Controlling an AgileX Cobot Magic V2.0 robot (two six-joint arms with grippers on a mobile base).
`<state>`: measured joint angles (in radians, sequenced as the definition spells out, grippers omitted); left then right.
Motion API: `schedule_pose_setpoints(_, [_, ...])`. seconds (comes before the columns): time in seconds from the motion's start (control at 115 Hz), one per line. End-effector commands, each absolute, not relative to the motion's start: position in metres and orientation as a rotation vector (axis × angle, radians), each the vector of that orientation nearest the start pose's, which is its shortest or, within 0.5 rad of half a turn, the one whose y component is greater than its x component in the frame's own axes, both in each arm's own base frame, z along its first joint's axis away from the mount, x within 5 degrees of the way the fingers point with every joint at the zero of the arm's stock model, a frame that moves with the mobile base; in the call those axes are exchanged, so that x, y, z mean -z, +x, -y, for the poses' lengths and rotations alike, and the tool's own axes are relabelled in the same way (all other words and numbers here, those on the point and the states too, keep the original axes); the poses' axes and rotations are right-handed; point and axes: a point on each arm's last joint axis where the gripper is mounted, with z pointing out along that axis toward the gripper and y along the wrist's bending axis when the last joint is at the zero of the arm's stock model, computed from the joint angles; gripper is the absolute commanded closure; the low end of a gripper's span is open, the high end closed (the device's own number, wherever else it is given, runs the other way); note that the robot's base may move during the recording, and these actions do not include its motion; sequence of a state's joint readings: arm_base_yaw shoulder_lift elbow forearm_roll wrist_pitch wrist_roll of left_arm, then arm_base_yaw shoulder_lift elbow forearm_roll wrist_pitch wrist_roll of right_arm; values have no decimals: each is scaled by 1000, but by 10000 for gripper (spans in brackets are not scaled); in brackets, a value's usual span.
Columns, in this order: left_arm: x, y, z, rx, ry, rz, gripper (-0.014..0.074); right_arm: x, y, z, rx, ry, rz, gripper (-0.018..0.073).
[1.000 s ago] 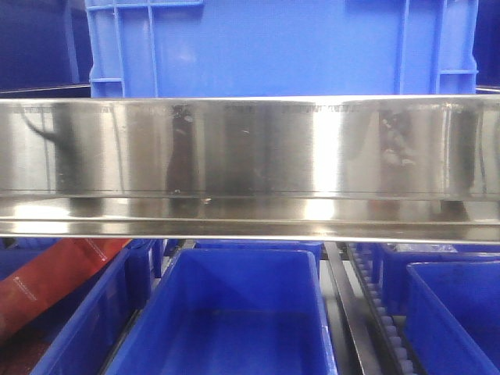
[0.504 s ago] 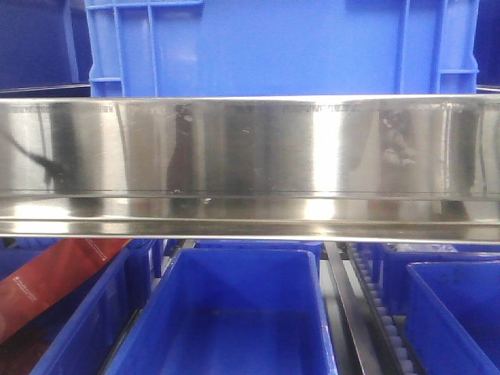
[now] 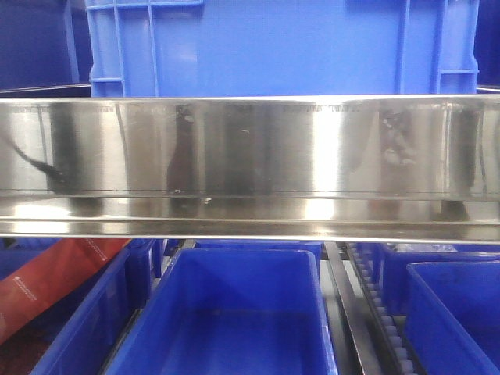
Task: Place cylindrical capacitor in blue bin on shelf
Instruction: 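Lower the orange cylinder into the blue bin and open the left gripper, then lower the capacitor into the same blue bin and open the right gripper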
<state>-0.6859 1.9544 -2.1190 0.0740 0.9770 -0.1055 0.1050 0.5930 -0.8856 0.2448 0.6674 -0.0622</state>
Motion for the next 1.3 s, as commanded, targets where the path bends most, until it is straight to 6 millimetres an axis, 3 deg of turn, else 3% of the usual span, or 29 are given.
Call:
schedule_pose_setpoints(0.0, [-405, 342, 275, 328, 678, -2211, 8, -404, 97, -24, -305, -76, -1815, 721])
schedule_pose_setpoints(0.122, [-415, 333, 269, 324, 680, -2222, 61, -404, 97, -24, -305, -76, -1815, 721])
schedule_pose_setpoints(0.209, [-432, 322, 260, 329, 671, -2197, 182, -404, 97, -24, -305, -76, -1815, 721])
schedule_pose_setpoints(0.443, [-488, 274, 216, 325, 633, -2105, 707, -404, 97, -24, -305, -76, -1815, 721])
schedule_pose_setpoints(0.6, [-494, 242, 184, 271, 627, -2075, 707, -404, 97, -24, -305, -76, -1815, 721])
schedule_pose_setpoints(0.878, [-475, 166, 123, 331, 598, -1915, 707, -404, 97, -23, -288, -87, -1815, 721])
schedule_pose_setpoints(1.13, [-442, 88, 63, 492, 461, -1783, 707, -415, 101, -24, -216, -184, -1790, 721])
schedule_pose_setpoints(1.295, [-415, 57, 37, 517, 435, -1748, 707, -442, 120, -33, -223, -268, -1764, 721])
